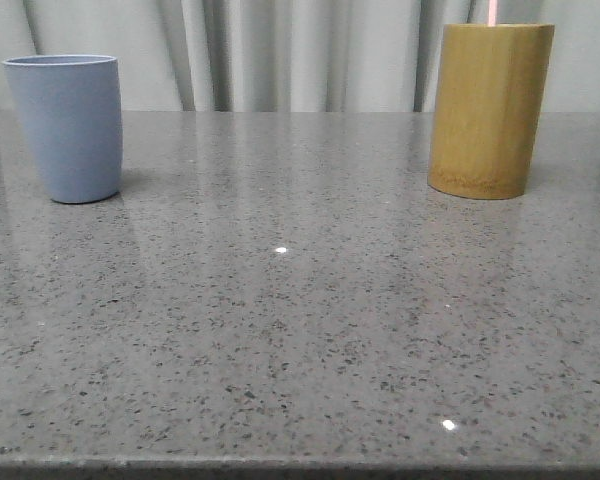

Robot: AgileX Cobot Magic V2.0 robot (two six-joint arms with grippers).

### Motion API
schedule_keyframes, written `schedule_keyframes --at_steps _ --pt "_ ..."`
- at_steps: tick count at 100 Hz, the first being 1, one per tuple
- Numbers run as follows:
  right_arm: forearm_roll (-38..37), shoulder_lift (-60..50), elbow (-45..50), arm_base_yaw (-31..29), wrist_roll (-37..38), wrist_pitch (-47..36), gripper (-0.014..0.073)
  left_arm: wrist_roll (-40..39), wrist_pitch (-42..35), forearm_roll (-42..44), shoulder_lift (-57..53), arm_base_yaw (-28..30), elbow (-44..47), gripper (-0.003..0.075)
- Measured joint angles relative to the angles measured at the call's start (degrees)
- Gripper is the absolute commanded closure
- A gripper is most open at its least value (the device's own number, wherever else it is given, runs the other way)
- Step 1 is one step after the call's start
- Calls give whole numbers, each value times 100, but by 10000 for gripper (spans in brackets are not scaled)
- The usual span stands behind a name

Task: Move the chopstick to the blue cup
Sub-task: 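Lower the left gripper into the light blue cup and grip its rim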

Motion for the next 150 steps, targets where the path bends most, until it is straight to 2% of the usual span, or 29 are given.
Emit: schedule_keyframes --at_steps 25,36,54,87,116,129,150 --pt "0 0 0 0 0 0 230 0 42 -86 78 0 -32 324" --pt "0 0 0 0 0 0 230 10 409 -101 325 -49 -264 324" --pt "0 0 0 0 0 0 230 65 1072 -123 1069 -301 -1074 325" --pt "0 0 0 0 0 0 230 264 1931 -129 2918 -1108 -2795 327" --pt "0 0 0 0 0 0 230 277 3157 -151 4422 -1231 -4224 331" --pt "0 0 0 0 0 0 230 277 3468 -151 4926 -1231 -4531 331" --pt "0 0 0 0 0 0 230 277 3532 -151 5423 -1231 -4590 332"
